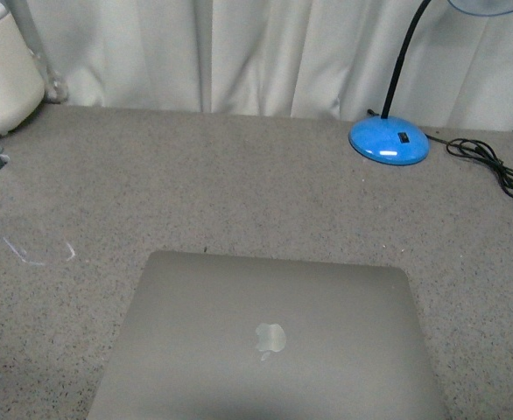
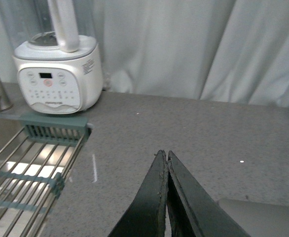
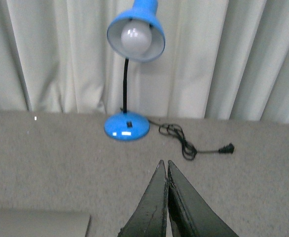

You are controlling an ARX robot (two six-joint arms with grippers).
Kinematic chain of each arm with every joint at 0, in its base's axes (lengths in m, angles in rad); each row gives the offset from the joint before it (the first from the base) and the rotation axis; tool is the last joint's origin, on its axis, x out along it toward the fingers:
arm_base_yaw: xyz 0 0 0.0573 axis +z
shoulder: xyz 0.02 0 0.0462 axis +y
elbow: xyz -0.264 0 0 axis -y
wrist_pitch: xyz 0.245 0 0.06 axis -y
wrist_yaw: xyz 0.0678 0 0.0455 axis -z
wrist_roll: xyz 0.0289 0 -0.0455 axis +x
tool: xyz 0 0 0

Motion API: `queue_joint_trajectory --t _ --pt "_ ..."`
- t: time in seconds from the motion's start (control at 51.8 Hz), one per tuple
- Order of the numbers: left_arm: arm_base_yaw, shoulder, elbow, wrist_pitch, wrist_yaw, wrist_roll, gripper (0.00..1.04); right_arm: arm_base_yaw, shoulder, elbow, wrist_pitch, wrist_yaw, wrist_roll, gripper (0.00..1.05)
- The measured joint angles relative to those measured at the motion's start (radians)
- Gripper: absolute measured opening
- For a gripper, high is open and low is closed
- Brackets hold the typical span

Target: Close laptop

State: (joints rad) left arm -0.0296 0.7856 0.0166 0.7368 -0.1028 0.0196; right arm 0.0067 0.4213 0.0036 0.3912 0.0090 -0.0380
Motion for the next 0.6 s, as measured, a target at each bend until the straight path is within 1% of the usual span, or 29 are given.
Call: queue_joint_trajectory --t 0.058,0.097,0.155,0.599 --pt "0.021 -0.127 0.0 -0.122 0.079 -0.006 0.04 -0.004 -0.032 0.0 -0.008 -0.003 0.013 0.01" --pt "0.024 -0.241 0.0 -0.219 0.097 -0.008 0.04 -0.004 -0.055 0.0 -0.021 -0.005 0.018 0.01" --pt "0.025 -0.34 -0.001 -0.297 0.1 -0.011 0.04 -0.004 -0.095 0.0 -0.057 -0.008 0.022 0.01" --pt "0.027 -0.543 -0.001 -0.49 0.1 -0.018 0.04 -0.005 -0.235 0.0 -0.202 -0.008 0.027 0.01"
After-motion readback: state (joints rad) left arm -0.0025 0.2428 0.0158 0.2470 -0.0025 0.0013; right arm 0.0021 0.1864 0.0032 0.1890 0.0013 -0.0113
